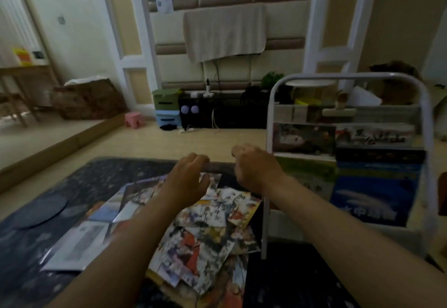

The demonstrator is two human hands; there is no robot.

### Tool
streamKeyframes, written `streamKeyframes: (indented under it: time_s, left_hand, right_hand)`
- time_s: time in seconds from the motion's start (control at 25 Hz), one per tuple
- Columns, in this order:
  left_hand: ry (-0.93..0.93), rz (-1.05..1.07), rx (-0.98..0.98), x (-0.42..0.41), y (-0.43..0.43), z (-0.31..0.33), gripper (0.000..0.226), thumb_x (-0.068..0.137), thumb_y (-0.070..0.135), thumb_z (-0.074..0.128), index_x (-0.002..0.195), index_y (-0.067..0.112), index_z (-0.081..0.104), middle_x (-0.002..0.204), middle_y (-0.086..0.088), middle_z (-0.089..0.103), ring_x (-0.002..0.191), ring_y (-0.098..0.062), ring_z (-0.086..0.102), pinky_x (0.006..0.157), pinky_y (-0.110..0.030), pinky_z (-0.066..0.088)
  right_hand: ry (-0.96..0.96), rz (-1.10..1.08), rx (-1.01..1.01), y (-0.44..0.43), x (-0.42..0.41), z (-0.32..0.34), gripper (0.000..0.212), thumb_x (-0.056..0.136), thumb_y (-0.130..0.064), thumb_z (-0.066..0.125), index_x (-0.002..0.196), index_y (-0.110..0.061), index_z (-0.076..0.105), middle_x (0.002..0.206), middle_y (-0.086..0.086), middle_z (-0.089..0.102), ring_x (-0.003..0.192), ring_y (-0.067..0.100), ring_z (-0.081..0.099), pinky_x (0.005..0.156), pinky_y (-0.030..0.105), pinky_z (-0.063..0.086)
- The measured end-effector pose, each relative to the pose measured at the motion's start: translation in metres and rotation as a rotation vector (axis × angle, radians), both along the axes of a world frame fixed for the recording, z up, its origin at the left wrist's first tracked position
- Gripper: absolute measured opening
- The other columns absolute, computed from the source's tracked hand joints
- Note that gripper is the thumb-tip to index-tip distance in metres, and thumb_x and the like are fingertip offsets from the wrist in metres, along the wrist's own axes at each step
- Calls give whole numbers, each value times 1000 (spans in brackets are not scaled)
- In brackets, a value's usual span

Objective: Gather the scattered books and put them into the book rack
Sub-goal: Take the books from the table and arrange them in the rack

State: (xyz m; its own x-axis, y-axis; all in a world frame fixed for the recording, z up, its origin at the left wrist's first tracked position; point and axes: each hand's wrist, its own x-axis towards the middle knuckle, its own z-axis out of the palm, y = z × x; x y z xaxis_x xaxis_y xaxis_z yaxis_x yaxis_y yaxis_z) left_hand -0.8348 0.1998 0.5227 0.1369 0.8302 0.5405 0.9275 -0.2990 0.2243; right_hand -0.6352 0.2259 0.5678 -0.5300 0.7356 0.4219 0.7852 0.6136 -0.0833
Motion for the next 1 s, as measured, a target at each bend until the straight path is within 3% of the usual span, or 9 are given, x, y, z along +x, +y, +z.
streamKeyframes:
  time_s: [0.12,0.28,0.4,0.56,0.72,0.88,1.0]
  left_hand:
    - [-59,82,-162,-25,-16,-43,37,90,17,61,126,9,56,118,-11,57,106,-32,55,85,-43,49]
    - [-143,152,-284,-45,-27,-90,37,92,18,59,128,10,53,120,-10,52,108,-31,52,85,-40,46]
    - [-218,241,-346,-55,-31,-126,42,92,19,59,133,11,50,125,-10,49,111,-31,51,86,-39,47]
    - [-225,298,-363,-57,-32,-170,37,89,17,58,125,10,56,119,-11,53,105,-32,52,82,-41,48]
    - [-200,318,-266,-54,-24,-196,31,84,12,63,114,5,66,106,-13,60,92,-34,58,76,-41,50]
    - [-252,349,-283,-57,-8,-199,44,86,16,59,129,8,57,123,-17,57,111,-36,53,91,-45,47]
    - [-303,401,-303,-64,5,-195,41,90,18,53,129,8,57,124,-15,57,111,-33,53,91,-44,48]
  right_hand:
    - [-36,8,-122,-1,-34,-40,26,100,-15,45,125,-9,50,110,12,56,96,30,55,67,35,37]
    - [-85,-3,-312,2,-64,-81,43,101,-14,43,143,-8,41,120,13,55,94,29,55,70,37,44]
    - [-145,-44,-398,3,-83,-113,31,101,-16,44,131,-9,46,121,14,54,92,29,53,71,39,47]
    - [-268,-104,-507,11,-99,-156,30,95,-19,50,124,-13,46,129,14,49,111,34,52,84,43,50]
    - [-315,-149,-528,24,-116,-187,60,95,-23,53,149,-15,29,148,13,36,133,35,39,99,46,44]
    - [-344,-120,-593,36,-123,-215,69,102,-34,43,158,-23,4,166,8,3,151,34,5,118,53,23]
    - [-328,-92,-619,37,-122,-238,59,105,-36,30,157,-26,6,166,8,5,152,31,4,119,54,19]
